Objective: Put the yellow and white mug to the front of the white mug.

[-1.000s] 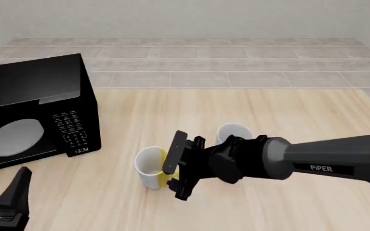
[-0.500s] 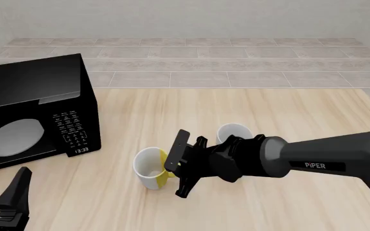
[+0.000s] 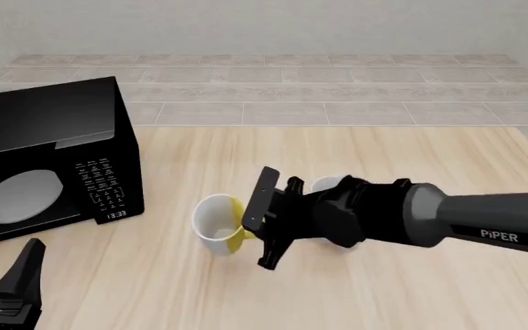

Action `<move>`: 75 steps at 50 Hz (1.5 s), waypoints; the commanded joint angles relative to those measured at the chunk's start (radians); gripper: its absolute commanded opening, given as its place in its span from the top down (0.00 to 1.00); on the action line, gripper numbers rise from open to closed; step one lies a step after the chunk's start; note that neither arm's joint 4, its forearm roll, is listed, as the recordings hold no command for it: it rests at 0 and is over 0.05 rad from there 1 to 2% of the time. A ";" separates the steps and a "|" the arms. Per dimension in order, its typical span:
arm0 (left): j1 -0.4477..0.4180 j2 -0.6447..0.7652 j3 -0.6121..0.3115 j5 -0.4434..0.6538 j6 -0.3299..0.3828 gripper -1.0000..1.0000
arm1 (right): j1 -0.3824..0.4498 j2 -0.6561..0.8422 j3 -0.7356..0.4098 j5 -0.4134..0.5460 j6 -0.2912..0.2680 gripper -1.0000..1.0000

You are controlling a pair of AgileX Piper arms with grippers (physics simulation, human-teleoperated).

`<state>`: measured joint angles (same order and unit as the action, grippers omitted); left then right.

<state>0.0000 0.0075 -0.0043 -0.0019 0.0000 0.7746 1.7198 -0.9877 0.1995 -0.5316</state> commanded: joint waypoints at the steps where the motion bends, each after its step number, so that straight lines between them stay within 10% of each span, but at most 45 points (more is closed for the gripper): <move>1: 0.000 0.000 0.000 0.000 0.000 0.00 | -0.027 -0.066 -0.035 0.048 0.003 1.00; 44: 0.000 0.000 0.000 0.000 0.000 0.00 | -0.224 -0.024 -0.244 0.182 0.161 1.00; 75: 0.000 0.000 0.000 0.000 0.000 0.00 | -0.418 0.039 -0.271 0.160 0.170 1.00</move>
<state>0.0000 0.0075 -0.0043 -0.0019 0.0000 0.4082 1.7425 -1.2482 0.3716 -0.3757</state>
